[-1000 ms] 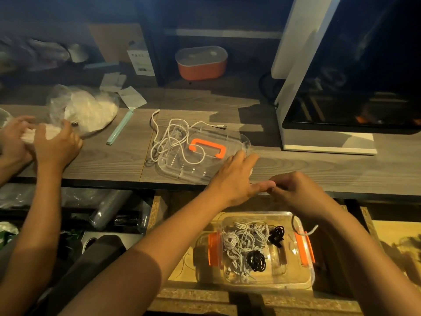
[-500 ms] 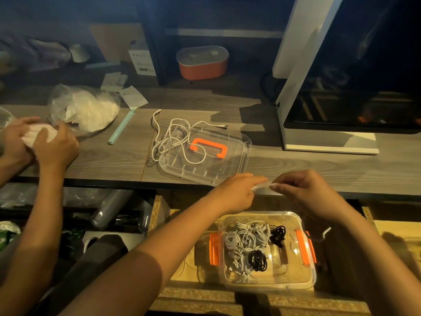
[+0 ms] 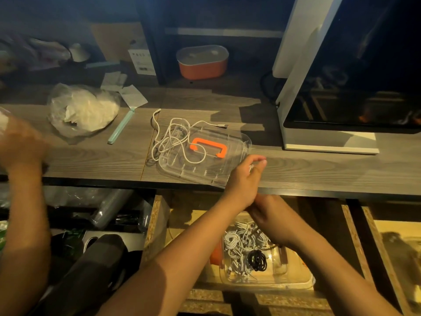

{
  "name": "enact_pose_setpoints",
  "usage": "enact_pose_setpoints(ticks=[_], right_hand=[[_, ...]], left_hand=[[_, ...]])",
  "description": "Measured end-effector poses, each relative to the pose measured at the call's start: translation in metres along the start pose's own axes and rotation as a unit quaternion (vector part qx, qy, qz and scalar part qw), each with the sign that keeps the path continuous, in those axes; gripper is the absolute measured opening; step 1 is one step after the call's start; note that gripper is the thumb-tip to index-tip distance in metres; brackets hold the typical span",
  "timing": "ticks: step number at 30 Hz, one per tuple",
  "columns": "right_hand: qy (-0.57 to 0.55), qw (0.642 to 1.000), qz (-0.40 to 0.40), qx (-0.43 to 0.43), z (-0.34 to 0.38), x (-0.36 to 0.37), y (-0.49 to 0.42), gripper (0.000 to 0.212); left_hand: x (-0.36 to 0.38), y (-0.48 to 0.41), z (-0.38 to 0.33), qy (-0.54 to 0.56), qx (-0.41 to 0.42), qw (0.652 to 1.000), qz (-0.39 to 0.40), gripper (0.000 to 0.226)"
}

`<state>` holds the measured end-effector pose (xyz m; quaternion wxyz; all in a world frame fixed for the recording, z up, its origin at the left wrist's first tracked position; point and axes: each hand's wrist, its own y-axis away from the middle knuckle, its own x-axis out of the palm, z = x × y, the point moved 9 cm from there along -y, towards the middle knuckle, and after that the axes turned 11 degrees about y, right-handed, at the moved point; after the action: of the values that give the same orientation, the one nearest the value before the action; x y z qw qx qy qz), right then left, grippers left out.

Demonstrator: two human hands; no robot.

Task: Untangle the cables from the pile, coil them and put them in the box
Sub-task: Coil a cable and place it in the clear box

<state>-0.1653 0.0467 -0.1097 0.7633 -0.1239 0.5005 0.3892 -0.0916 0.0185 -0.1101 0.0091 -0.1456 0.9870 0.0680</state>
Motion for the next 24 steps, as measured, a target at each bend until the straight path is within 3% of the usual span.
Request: enact_pose_setpoints(ticks=[2,5,9,12,15,18,21,24], right_hand=[[0.019,0.999,-0.046,-0.001,-0.002,-0.018,0.003,0.011],[-0.067,0.993,-0.083,0.046,-0.019,-0.047,0.005,0.016],[-0.180,0.977,-0.096,0.056,-0.030,-0.062,0.004,0.020],[-0.295,0.952,-0.080,0.025,-0.023,-0.064,0.008,0.032],[-0.326,0.943,-0.062,-0.011,-0.012,-0.063,0.011,0.044],[-0.389,0.920,-0.045,0.006,-0.010,-0.052,0.009,0.030],[-0.381,0.923,-0.046,0.030,-0.009,-0.041,0.008,0.016],[-0.372,0.921,-0.086,0.081,-0.018,-0.038,0.009,0.016]], left_hand=[[0.004,-0.002,0.010,-0.031,-0.070,0.996,0.039,0.039],[0.018,0.007,0.023,0.019,-0.178,0.975,0.129,0.058],[0.025,0.022,0.020,0.107,-0.262,0.943,0.174,0.051],[0.030,0.029,0.011,0.143,-0.280,0.922,0.225,0.047],[0.032,0.035,0.006,0.142,-0.290,0.903,0.284,0.054],[0.030,0.039,0.008,0.138,-0.309,0.891,0.304,0.060],[0.027,0.036,0.010,0.140,-0.289,0.910,0.263,0.057],[0.009,0.026,0.019,0.127,-0.239,0.958,0.096,0.041]])
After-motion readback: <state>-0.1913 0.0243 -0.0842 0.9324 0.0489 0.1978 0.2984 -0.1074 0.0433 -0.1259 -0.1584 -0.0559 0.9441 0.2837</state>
